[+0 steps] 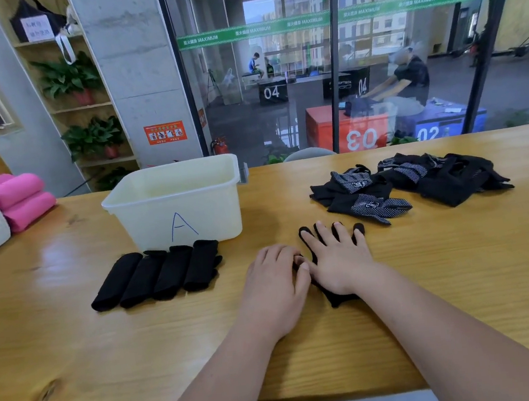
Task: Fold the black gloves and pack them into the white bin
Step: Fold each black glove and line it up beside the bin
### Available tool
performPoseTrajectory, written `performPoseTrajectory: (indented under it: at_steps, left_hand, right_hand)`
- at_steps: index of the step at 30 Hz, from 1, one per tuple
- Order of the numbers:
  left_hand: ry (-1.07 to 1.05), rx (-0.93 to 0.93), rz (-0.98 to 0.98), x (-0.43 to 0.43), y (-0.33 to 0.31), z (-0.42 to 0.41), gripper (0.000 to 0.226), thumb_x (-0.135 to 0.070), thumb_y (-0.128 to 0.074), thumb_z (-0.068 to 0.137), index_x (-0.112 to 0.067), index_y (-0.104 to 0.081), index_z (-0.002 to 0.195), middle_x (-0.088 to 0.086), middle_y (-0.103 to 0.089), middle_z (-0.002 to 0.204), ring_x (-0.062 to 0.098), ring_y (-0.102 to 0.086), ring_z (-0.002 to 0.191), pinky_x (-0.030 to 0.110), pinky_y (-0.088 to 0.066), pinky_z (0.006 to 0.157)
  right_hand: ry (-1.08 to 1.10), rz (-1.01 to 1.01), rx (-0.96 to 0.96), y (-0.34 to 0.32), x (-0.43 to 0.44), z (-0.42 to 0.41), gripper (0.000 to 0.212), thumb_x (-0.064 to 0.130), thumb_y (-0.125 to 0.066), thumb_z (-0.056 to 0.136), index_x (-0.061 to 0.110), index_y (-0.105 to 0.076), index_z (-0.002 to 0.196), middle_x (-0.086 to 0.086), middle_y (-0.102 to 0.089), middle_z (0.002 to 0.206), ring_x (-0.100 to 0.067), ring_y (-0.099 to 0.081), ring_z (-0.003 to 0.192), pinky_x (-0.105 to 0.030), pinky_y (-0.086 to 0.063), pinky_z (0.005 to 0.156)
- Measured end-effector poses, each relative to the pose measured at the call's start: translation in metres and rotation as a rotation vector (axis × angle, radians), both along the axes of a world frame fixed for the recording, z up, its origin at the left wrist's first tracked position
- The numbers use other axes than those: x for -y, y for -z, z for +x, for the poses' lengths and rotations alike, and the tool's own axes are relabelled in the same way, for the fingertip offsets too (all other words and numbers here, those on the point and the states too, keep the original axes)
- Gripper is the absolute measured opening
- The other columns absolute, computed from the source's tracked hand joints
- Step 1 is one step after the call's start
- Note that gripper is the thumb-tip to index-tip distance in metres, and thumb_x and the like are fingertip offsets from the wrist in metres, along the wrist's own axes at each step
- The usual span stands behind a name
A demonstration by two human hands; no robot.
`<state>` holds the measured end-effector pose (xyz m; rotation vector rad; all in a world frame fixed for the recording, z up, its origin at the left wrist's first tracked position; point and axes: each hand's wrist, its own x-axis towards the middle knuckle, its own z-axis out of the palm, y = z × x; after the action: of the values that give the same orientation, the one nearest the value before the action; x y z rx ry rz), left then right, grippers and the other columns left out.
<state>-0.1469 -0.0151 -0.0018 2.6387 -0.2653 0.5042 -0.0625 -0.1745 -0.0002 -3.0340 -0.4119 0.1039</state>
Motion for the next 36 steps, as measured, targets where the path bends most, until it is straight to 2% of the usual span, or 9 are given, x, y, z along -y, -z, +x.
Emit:
performPoseTrajectory:
  at_steps: [4,8,10,12,14,17,20,29,36]
  left_hand:
    - [0.021,-0.027,0.025,0.000,-0.001,-0.001,0.041,-0.046,-0.041,0.108,-0.037,-0.046,0.147,-0.016,-0.058,0.141,0.013,-0.042,0.139,0.038,-0.036,0.117]
    - [0.020,-0.100,0.044,-0.001,0.001,-0.001,0.085,-0.072,-0.044,0.098,-0.032,-0.014,0.167,-0.012,-0.050,0.153,0.015,-0.034,0.148,0.043,-0.028,0.124]
    - [0.021,-0.102,0.102,0.000,0.002,0.000,0.089,-0.081,-0.043,0.093,-0.032,-0.023,0.165,-0.012,-0.043,0.157,0.017,-0.030,0.150,0.043,-0.027,0.126]
    - [0.029,-0.106,0.128,0.000,0.002,0.001,0.086,-0.083,-0.044,0.091,-0.034,-0.035,0.160,-0.013,-0.040,0.159,0.016,-0.027,0.152,0.042,-0.026,0.126]
    - [0.034,-0.110,0.103,0.000,0.002,0.002,0.084,-0.082,-0.046,0.091,-0.034,-0.038,0.159,-0.015,-0.038,0.160,0.014,-0.024,0.152,0.043,-0.025,0.127]
    - [0.078,0.006,0.056,-0.002,0.002,-0.001,0.068,-0.073,-0.054,0.095,-0.035,-0.049,0.152,-0.018,-0.045,0.154,0.008,-0.027,0.148,0.039,-0.028,0.125]
    - [0.210,0.093,-0.021,-0.005,0.002,-0.007,0.044,-0.063,-0.067,0.094,-0.039,-0.066,0.130,-0.026,-0.055,0.134,-0.001,-0.041,0.134,0.034,-0.037,0.117]
    - [0.270,0.069,0.009,-0.005,0.004,-0.007,0.023,-0.053,-0.074,0.094,-0.039,-0.077,0.112,-0.026,-0.064,0.127,-0.004,-0.052,0.125,0.031,-0.037,0.114]
    - [0.232,0.081,-0.003,-0.003,0.005,-0.009,0.018,-0.047,-0.074,0.095,-0.036,-0.080,0.109,-0.026,-0.069,0.117,-0.002,-0.059,0.114,0.028,-0.042,0.108]
  right_hand:
    - [-0.044,0.268,0.119,0.002,0.006,-0.004,0.065,0.061,-0.031,0.106,0.038,-0.018,0.166,0.004,-0.003,0.177,-0.024,0.005,0.163,-0.055,-0.003,0.130]
    - [-0.032,0.703,0.189,-0.008,0.039,-0.011,0.049,0.036,-0.050,0.109,0.028,-0.046,0.157,0.007,-0.028,0.171,-0.015,-0.023,0.158,-0.039,-0.023,0.128]
    - [-0.073,0.501,0.146,-0.009,0.059,-0.023,0.054,0.046,-0.051,0.107,0.032,-0.043,0.158,0.007,-0.028,0.171,-0.014,-0.026,0.157,-0.039,-0.023,0.128]
    - [-0.087,0.169,0.119,-0.003,0.074,-0.036,0.065,0.067,-0.034,0.104,0.039,-0.029,0.163,0.007,-0.018,0.174,-0.014,-0.012,0.161,-0.045,-0.011,0.131]
    - [-0.051,0.066,0.211,0.000,0.084,-0.045,0.073,0.075,-0.016,0.100,0.041,-0.022,0.165,0.010,-0.013,0.175,-0.013,-0.002,0.162,-0.047,-0.004,0.132]
    - [-0.127,0.266,0.362,-0.006,0.091,-0.060,0.060,0.071,-0.032,0.101,0.043,-0.046,0.153,0.020,-0.039,0.161,-0.009,-0.026,0.155,-0.041,-0.025,0.126]
    - [-0.280,0.410,0.329,-0.002,0.093,-0.068,0.037,0.065,-0.055,0.098,0.044,-0.068,0.127,0.032,-0.056,0.131,0.004,-0.046,0.127,-0.036,-0.043,0.110]
    - [-0.293,0.496,0.401,0.001,0.095,-0.069,0.024,0.064,-0.074,0.086,0.045,-0.077,0.101,0.033,-0.064,0.110,-0.001,-0.050,0.116,-0.034,-0.045,0.099]
    - [-0.275,0.419,0.406,0.003,0.091,-0.068,0.023,0.062,-0.072,0.086,0.044,-0.080,0.099,0.033,-0.066,0.101,0.001,-0.049,0.105,-0.033,-0.045,0.094]
